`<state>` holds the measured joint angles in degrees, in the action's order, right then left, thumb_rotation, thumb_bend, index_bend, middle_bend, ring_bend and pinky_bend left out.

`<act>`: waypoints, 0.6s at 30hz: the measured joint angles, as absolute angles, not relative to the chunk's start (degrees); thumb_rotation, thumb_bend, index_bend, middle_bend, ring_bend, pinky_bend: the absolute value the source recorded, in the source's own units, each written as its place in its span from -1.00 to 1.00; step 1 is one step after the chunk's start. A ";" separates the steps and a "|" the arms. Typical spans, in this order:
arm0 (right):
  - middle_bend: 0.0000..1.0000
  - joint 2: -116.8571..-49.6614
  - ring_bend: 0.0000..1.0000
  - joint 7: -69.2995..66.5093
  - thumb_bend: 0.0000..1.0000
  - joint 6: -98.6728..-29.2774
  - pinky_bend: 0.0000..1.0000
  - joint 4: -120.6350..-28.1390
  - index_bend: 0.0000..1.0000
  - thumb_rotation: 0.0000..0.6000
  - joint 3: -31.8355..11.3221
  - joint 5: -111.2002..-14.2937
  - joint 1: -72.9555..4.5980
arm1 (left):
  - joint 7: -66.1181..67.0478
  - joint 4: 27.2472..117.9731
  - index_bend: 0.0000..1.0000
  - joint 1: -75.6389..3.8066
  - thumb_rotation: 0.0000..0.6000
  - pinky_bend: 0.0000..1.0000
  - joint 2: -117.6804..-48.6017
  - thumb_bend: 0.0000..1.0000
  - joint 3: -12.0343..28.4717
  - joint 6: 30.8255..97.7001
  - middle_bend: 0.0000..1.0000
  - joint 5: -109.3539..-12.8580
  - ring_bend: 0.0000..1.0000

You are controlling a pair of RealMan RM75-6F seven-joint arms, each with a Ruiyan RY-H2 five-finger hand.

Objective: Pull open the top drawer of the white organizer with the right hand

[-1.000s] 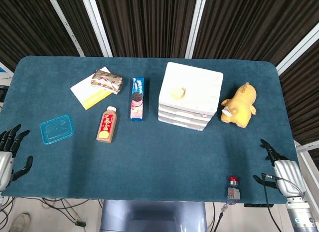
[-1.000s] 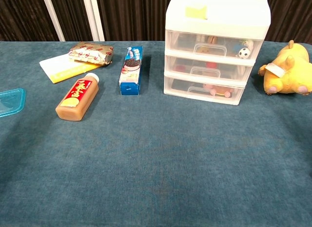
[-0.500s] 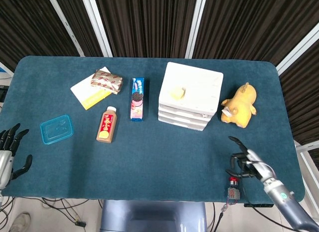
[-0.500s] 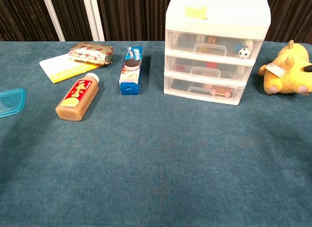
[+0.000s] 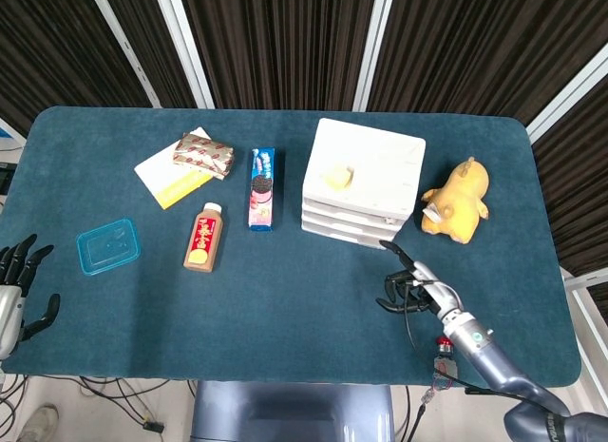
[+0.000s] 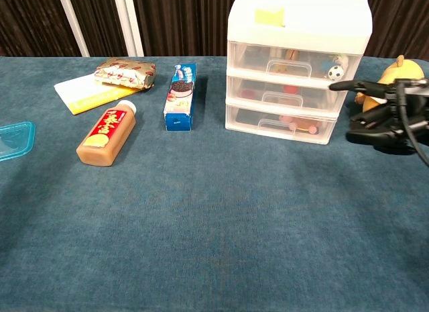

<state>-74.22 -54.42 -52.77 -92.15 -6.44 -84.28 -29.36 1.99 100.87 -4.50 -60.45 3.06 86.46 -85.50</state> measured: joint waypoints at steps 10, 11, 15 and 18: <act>0.45 -79.25 0.76 -48.47 -0.29 -52.09 0.87 -92.12 -1.00 1.00 -10.30 -76.59 -31.21 | 2.19 100.83 -0.76 -4.56 1.00 -1.00 -60.53 -0.13 3.13 86.27 -1.00 -85.19 -1.00; 0.45 -79.92 0.76 -48.22 -0.29 -52.11 0.87 -92.02 -1.00 1.00 -10.84 -75.81 -31.37 | 2.21 100.80 -0.76 -4.57 1.00 -1.00 -60.55 -0.13 3.14 86.23 -1.00 -85.15 -1.00; 0.45 -82.14 0.76 -47.55 -0.29 -52.21 0.87 -91.53 -1.00 1.00 -12.04 -74.26 -31.96 | 2.31 100.71 -0.76 -4.64 1.00 -1.00 -60.61 -0.13 3.11 86.05 -1.00 -85.11 -1.00; 0.45 -83.56 0.76 -47.28 -0.29 -51.92 0.87 -91.14 -1.00 1.00 -12.67 -73.66 -32.56 | 2.33 100.63 -0.76 -4.68 1.00 -1.00 -60.61 -0.12 3.09 85.88 -1.00 -84.99 -1.00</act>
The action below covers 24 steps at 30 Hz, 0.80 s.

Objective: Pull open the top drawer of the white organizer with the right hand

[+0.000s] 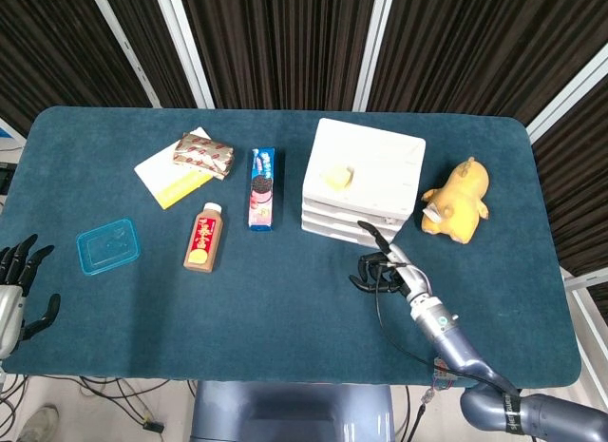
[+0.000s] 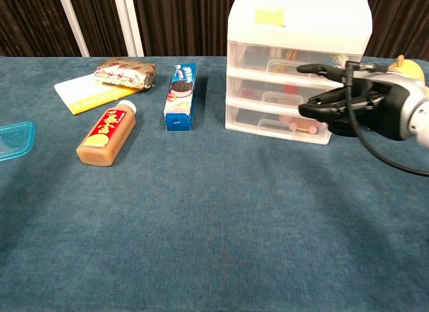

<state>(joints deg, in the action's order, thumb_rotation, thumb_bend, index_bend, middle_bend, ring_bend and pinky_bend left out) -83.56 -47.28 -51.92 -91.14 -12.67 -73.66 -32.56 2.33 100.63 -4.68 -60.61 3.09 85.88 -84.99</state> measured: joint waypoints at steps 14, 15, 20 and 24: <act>0.45 -88.71 0.76 -46.30 -0.25 -49.29 0.87 -87.61 -1.00 1.00 -15.43 -70.13 -35.12 | 1.83 100.28 -0.76 -4.60 1.00 -1.00 -60.37 -0.12 3.25 86.05 -1.00 -84.75 -1.00; 0.45 -88.94 0.76 -46.30 -0.24 -49.15 0.87 -87.32 -1.00 1.00 -15.63 -69.90 -35.23 | 1.84 100.26 -0.76 -4.59 1.00 -1.00 -60.36 -0.13 3.28 86.11 -1.00 -84.78 -1.00; 0.46 -89.84 0.76 -46.44 -0.24 -48.90 0.87 -86.07 -1.00 1.00 -16.05 -69.65 -35.42 | 1.77 100.20 -0.76 -4.53 1.00 -1.00 -60.32 -0.12 3.28 86.19 -1.00 -84.78 -1.00; 0.46 -90.24 0.76 -47.37 -0.23 -48.85 0.87 -85.32 -1.00 1.00 -16.42 -69.84 -35.40 | 1.94 100.15 -0.76 -4.55 1.00 -1.00 -60.37 -0.13 3.22 86.14 -1.00 -84.85 -1.00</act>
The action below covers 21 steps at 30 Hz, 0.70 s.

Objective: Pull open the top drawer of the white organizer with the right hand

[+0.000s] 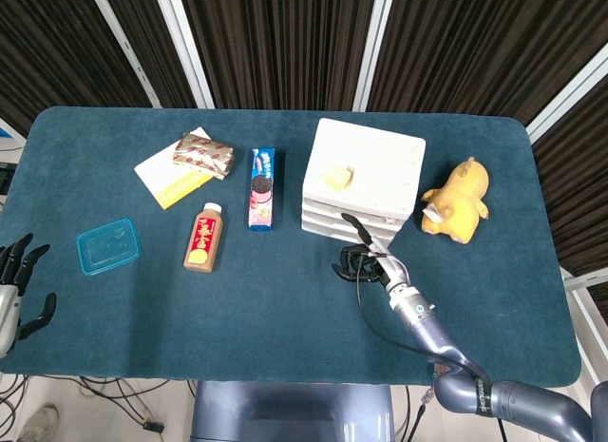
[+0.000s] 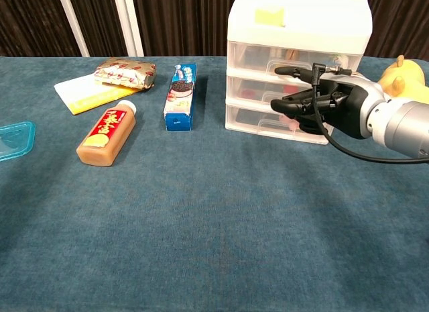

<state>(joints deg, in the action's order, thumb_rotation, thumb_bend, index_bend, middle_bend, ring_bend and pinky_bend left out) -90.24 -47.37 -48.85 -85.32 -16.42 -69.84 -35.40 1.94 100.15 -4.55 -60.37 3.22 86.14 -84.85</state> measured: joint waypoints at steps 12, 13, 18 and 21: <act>0.46 -90.34 0.76 -50.60 -0.23 -47.56 0.87 -83.76 -1.00 1.00 -17.06 -71.63 -35.75 | 2.51 99.96 -0.76 -4.50 1.00 -1.00 -60.49 -0.12 3.27 86.11 -1.00 -84.49 -1.00; 0.46 -90.33 0.76 -50.71 -0.23 -47.42 0.87 -83.70 -1.00 1.00 -17.10 -71.69 -35.82 | 2.56 99.96 -0.76 -4.50 1.00 -1.00 -60.50 -0.12 3.27 86.10 -1.00 -84.48 -1.00; 0.46 -90.34 0.76 -51.47 -0.21 -46.36 0.87 -83.31 -1.00 1.00 -17.51 -71.91 -36.54 | 2.98 99.89 -0.76 -4.50 1.00 -1.00 -60.54 -0.12 3.28 86.16 -1.00 -84.47 -1.00; 0.46 -90.47 0.76 -51.42 -0.18 -45.73 0.87 -82.83 -1.00 1.00 -17.62 -71.90 -37.00 | 3.08 99.88 -0.76 -4.47 1.00 -1.00 -60.53 -0.12 3.35 86.24 -1.00 -84.38 -1.00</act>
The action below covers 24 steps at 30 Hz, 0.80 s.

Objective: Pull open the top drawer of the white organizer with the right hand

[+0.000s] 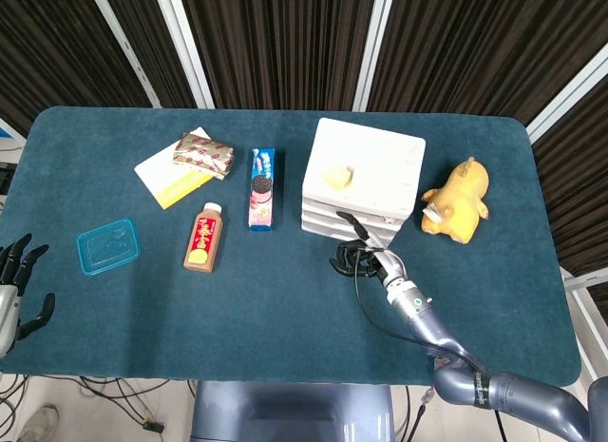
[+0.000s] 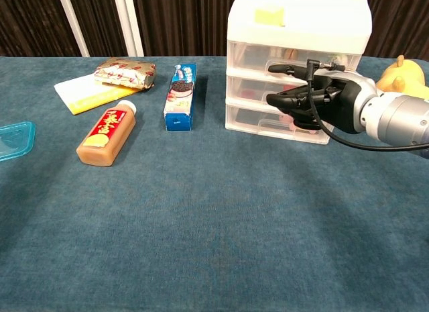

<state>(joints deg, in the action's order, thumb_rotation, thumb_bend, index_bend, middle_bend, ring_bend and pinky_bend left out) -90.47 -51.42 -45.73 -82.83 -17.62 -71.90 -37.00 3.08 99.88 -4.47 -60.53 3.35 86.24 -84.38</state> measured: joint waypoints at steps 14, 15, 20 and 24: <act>0.46 -90.66 0.76 -51.38 0.08 -44.26 0.88 -81.82 -1.00 1.00 -17.92 -71.50 -37.86 | 3.17 99.75 -0.76 -4.47 1.00 -1.00 -60.48 -0.12 3.36 86.10 -1.00 -84.18 -1.00; 0.46 -90.62 0.76 -51.43 0.08 -44.23 0.88 -81.87 -1.00 1.00 -17.89 -71.59 -37.87 | 3.19 99.74 -0.76 -4.47 1.00 -1.00 -60.49 -0.12 3.36 86.10 -1.00 -84.19 -1.00; 0.46 -90.53 0.76 -52.48 0.07 -44.09 0.89 -81.92 -1.00 1.00 -17.71 -72.47 -37.91 | 3.28 99.71 -0.76 -4.45 1.00 -1.00 -60.51 -0.12 3.37 86.09 -1.00 -84.11 -1.00; 0.47 -90.52 0.76 -53.42 0.07 -44.10 0.89 -81.80 -1.00 1.00 -17.45 -73.28 -37.90 | 3.30 99.72 -0.76 -4.45 1.00 -1.00 -60.53 -0.12 3.42 86.13 -1.00 -84.05 -1.00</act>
<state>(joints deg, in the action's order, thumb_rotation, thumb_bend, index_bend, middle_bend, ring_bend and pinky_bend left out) -90.52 -53.42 -44.10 -81.80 -17.45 -73.28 -37.90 3.30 99.72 -4.45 -60.53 3.42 86.13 -84.05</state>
